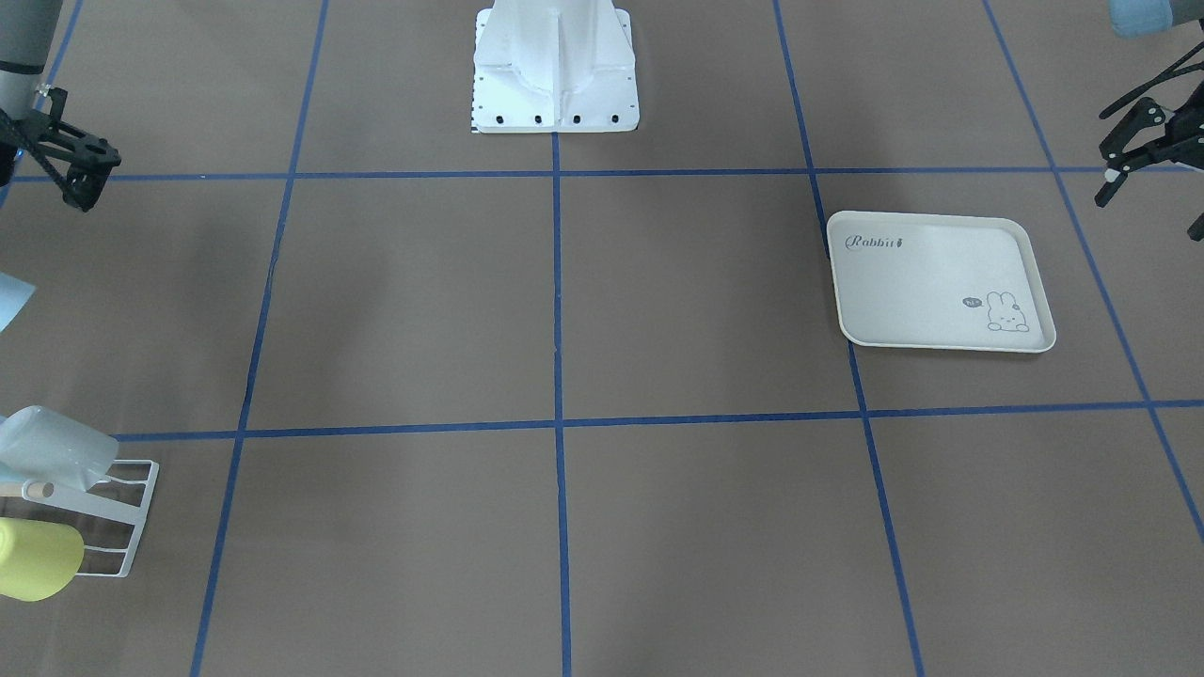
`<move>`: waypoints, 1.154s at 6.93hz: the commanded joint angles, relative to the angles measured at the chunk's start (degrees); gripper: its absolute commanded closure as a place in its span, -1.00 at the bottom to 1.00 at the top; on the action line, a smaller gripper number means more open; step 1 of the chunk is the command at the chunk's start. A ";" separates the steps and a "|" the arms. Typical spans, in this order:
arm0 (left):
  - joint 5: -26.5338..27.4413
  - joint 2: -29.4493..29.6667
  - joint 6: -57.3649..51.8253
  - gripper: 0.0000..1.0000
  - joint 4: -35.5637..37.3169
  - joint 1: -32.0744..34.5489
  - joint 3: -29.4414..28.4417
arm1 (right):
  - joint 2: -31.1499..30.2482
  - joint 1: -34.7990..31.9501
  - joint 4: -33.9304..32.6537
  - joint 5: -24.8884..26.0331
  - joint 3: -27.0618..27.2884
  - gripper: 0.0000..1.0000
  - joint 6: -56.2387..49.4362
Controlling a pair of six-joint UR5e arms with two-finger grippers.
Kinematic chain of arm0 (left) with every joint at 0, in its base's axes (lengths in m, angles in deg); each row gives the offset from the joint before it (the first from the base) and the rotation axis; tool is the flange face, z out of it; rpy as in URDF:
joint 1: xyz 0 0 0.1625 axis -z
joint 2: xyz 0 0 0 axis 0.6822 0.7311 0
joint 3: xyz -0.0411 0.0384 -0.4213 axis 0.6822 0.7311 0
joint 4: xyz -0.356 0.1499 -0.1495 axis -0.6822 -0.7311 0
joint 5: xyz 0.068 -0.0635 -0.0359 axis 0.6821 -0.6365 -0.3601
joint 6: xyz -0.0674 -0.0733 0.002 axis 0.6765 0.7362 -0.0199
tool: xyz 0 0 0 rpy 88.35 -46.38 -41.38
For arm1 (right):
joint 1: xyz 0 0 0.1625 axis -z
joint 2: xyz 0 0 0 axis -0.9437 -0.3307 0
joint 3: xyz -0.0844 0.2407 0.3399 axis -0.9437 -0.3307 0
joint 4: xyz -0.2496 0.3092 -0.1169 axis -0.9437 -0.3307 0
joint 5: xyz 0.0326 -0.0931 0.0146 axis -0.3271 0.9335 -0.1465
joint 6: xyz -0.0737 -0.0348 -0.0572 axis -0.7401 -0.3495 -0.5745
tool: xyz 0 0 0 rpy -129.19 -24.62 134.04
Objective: Transfer IKEA cup to right arm and place on rack
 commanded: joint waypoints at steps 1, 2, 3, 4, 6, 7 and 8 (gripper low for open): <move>-0.03 0.00 0.98 -1.00 0.00 0.00 0.15 | -0.78 -0.59 0.23 2.85 -4.77 0.85 -2.17; -0.03 0.08 1.07 -1.00 0.00 0.00 0.15 | -0.78 -1.73 1.80 3.12 -6.62 0.86 -4.71; 0.05 0.08 1.07 -1.00 0.00 0.00 0.15 | -1.04 -2.96 7.56 3.12 -11.34 0.85 -6.56; 0.06 0.08 1.07 -1.00 0.00 0.00 0.15 | -1.04 -4.27 15.01 3.65 -16.52 0.85 -10.32; 0.05 0.08 1.16 -1.00 0.00 0.00 0.15 | -1.04 -7.35 22.10 4.00 -21.13 0.84 -17.01; 0.06 0.17 1.16 -1.00 0.00 -0.08 0.07 | -1.31 -7.36 22.12 4.09 -21.49 0.82 -17.12; 0.06 0.17 1.16 -1.00 0.00 -0.08 -0.02 | -1.22 -7.28 22.38 4.09 -23.84 0.77 -16.86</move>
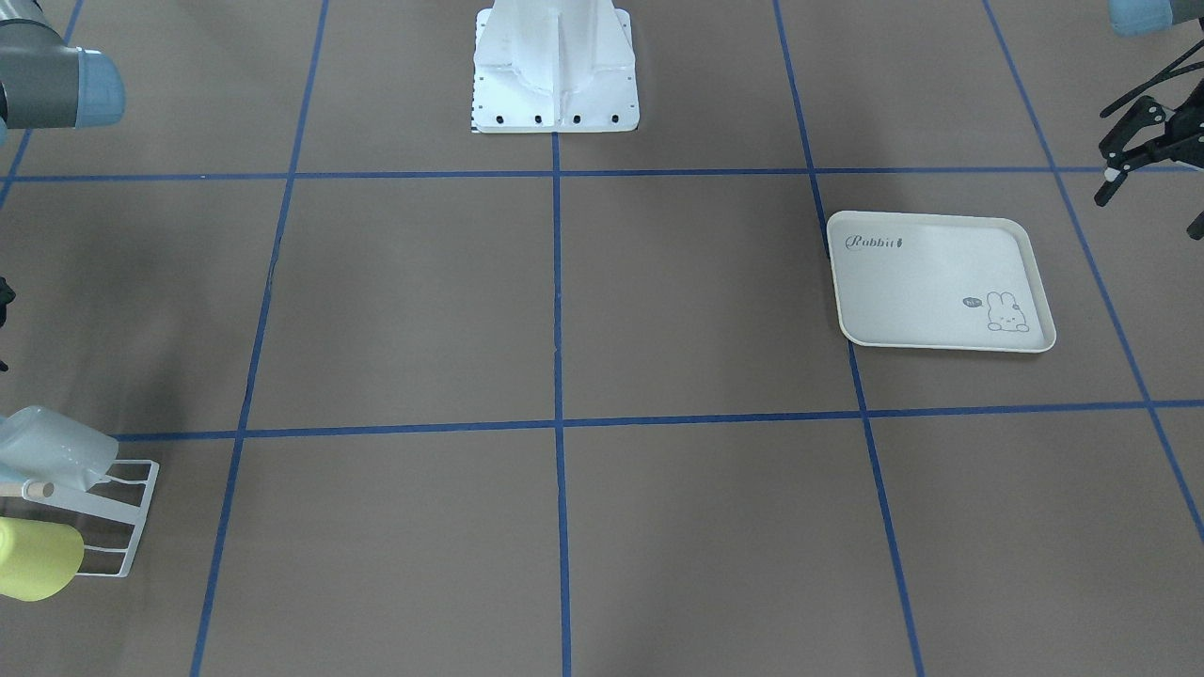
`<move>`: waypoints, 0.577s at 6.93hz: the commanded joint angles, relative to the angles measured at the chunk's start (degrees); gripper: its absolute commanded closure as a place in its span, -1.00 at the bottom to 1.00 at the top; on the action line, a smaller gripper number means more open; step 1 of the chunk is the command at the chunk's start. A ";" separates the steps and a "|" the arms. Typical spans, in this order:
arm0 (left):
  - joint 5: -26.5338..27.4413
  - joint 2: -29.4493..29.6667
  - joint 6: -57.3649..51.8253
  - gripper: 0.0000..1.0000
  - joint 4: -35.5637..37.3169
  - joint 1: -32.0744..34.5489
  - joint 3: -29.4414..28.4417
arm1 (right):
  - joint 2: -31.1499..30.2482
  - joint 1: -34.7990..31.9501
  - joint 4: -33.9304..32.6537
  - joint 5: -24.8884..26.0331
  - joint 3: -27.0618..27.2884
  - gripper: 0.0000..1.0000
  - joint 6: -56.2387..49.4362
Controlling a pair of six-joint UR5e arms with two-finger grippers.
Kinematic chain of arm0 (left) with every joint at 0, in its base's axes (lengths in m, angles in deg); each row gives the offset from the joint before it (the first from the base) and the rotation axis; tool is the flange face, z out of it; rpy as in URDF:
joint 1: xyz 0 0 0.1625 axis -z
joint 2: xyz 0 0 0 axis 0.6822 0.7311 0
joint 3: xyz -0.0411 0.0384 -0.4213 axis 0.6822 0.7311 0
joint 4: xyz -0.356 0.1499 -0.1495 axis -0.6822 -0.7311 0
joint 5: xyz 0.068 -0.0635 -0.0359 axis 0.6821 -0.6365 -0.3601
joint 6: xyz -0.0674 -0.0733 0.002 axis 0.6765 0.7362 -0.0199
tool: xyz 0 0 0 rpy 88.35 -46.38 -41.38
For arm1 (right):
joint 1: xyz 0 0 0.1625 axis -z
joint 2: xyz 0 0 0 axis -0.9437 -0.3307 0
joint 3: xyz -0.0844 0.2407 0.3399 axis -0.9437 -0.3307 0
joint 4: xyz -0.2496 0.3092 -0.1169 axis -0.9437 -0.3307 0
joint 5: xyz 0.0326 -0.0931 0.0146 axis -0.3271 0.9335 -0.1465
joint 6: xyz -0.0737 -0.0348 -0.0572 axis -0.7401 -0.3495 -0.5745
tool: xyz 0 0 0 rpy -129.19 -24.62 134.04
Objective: Transfer IKEA cup to right arm and place on rack
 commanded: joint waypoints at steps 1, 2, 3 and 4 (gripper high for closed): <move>0.01 0.03 0.00 -1.00 0.00 -0.04 -0.10 | 0.06 -0.09 1.36 0.22 -2.74 0.77 -0.35; -0.08 0.12 1.48 -1.00 -0.09 -0.04 0.16 | 0.32 -0.09 1.36 0.31 -2.49 0.76 0.08; -0.08 0.29 2.37 -1.00 -0.09 -0.13 0.17 | 0.50 -0.09 1.28 0.22 -2.14 0.76 0.26; -0.08 0.29 2.38 -1.00 -0.09 -0.13 0.17 | 0.50 0.00 1.28 0.13 -2.05 0.75 0.35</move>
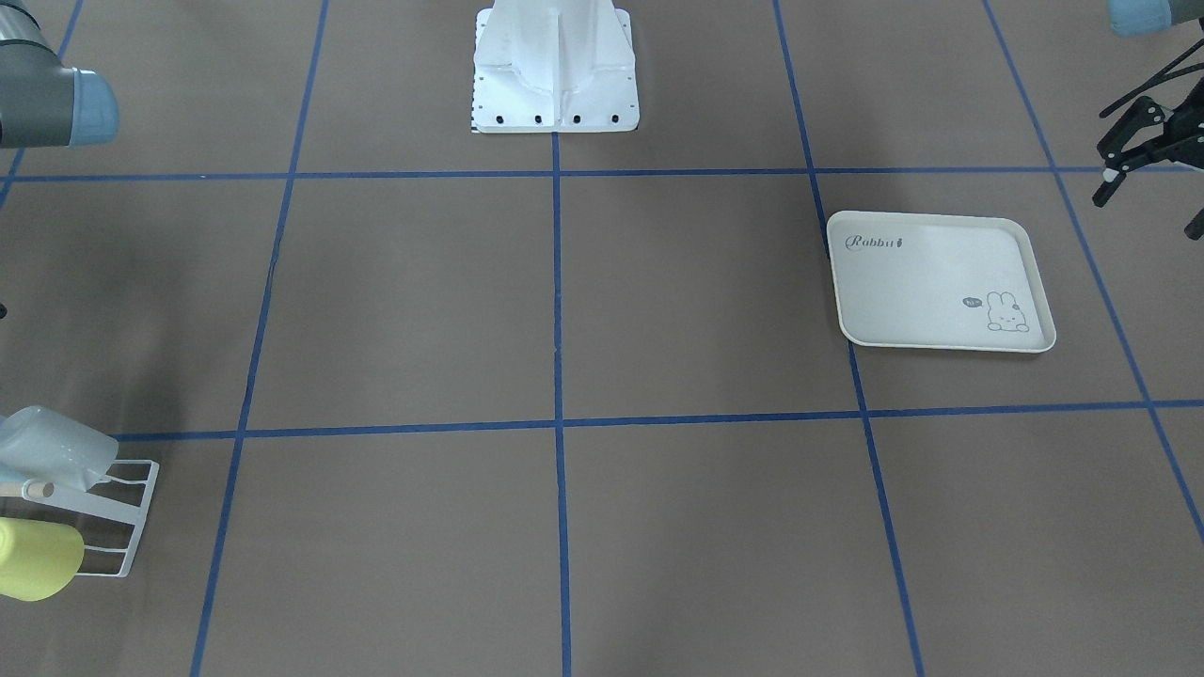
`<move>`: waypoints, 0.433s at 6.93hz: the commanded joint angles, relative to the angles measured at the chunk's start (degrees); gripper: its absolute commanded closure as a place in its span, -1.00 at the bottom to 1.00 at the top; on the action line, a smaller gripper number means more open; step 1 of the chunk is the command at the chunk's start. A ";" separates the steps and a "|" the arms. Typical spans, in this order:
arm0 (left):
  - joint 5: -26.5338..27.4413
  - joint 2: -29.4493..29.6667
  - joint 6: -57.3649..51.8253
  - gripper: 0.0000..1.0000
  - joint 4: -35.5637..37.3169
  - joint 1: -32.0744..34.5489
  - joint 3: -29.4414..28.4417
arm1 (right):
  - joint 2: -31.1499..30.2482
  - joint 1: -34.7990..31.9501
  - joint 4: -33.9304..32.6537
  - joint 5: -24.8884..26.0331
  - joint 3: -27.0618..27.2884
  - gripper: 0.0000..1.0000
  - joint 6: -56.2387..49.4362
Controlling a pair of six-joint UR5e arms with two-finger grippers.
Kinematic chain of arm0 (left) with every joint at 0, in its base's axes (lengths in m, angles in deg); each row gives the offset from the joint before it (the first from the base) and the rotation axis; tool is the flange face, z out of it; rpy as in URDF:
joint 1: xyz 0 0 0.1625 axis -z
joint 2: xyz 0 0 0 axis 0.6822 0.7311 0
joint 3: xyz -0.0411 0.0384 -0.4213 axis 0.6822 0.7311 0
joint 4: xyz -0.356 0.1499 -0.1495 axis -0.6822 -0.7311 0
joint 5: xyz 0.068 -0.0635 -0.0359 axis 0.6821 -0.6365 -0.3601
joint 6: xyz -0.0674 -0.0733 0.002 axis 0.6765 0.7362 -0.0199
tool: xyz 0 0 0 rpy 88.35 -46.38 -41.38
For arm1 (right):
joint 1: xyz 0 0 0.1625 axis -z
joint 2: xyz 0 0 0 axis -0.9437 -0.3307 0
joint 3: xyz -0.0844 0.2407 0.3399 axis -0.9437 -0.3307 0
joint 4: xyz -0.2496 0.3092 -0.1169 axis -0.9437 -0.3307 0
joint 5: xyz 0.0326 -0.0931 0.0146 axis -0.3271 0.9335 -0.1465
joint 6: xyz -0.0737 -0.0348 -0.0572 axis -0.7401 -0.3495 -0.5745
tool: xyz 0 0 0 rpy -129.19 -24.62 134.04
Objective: Transfer IKEA cup to right arm and place on rack
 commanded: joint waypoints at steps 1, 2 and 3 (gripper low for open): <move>-0.01 0.07 0.45 -1.00 -0.01 -0.03 0.04 | 0.09 0.59 0.01 0.01 -0.35 0.72 0.17; -0.01 -0.02 0.45 -1.00 -0.01 -0.03 0.04 | -0.08 1.12 0.09 0.09 -1.14 0.65 0.17; -0.01 -0.02 0.45 -1.00 -0.01 -0.03 0.04 | -0.08 1.39 0.09 0.09 -1.50 0.56 0.00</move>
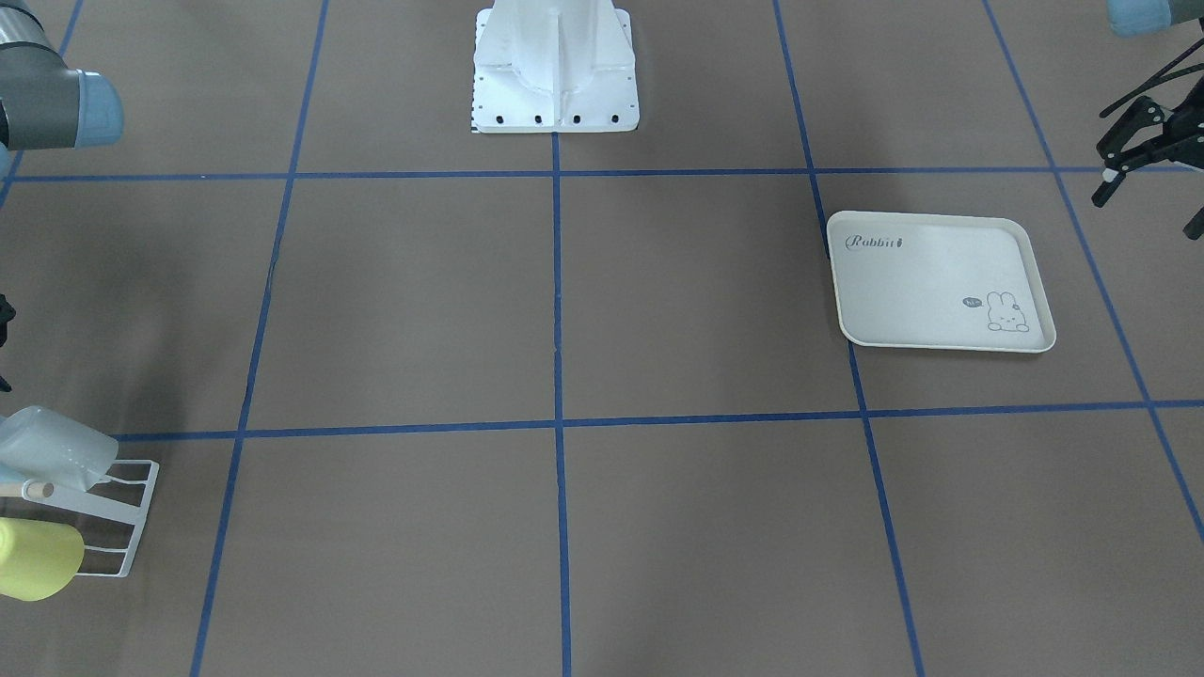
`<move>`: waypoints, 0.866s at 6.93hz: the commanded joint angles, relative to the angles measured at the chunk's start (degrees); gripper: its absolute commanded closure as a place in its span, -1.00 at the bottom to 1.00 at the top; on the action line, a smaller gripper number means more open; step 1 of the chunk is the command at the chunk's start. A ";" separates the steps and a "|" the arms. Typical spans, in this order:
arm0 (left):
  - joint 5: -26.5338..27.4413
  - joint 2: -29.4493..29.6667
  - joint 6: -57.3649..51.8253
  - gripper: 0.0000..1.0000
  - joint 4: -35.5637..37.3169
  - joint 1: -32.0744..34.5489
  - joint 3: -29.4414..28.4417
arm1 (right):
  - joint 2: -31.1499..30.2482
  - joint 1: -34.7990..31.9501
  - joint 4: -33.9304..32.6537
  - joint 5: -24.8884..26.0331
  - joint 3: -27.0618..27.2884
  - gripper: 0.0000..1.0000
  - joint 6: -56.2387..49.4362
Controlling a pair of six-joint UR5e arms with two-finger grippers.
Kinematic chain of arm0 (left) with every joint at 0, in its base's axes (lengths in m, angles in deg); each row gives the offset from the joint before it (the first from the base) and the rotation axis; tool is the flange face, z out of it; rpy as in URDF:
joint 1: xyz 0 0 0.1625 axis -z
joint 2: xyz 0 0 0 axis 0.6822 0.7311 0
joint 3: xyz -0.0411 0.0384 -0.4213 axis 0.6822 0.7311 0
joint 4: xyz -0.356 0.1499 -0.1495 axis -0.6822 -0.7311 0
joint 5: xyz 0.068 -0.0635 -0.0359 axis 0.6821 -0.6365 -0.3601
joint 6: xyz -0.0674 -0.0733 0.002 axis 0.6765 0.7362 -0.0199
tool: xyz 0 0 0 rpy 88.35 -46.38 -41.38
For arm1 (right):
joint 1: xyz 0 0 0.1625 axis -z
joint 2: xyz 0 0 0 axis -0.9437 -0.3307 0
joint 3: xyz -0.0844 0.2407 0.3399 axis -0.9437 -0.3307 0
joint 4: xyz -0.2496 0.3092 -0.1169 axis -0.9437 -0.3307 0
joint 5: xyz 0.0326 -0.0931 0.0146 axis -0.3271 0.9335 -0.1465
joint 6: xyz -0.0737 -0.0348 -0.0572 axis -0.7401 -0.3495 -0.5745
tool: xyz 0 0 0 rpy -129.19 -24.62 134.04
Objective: Transfer IKEA cup to right arm and place on rack
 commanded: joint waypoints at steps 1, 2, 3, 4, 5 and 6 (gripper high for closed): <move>0.00 0.05 0.02 -1.00 0.00 0.00 0.00 | -0.07 0.98 0.03 1.08 -0.87 0.50 -0.14; 0.00 -0.04 0.02 -1.00 0.00 0.00 0.00 | -0.07 1.25 0.03 1.70 -1.05 0.45 -0.22; 0.00 -0.04 0.02 -1.00 -0.09 0.00 0.00 | -0.07 1.42 -0.06 1.80 -1.23 0.36 -0.31; 0.00 -0.04 0.11 -1.00 0.00 0.00 0.00 | -0.24 1.60 0.03 2.49 -1.66 0.22 -0.66; 0.00 -0.04 0.02 -1.00 0.00 0.00 -0.17 | 0.02 2.47 -0.06 4.24 -1.93 -0.02 -0.92; 0.00 -0.04 0.02 -1.00 0.00 0.00 -0.17 | 0.28 3.44 -0.06 4.52 -2.28 -0.33 -0.93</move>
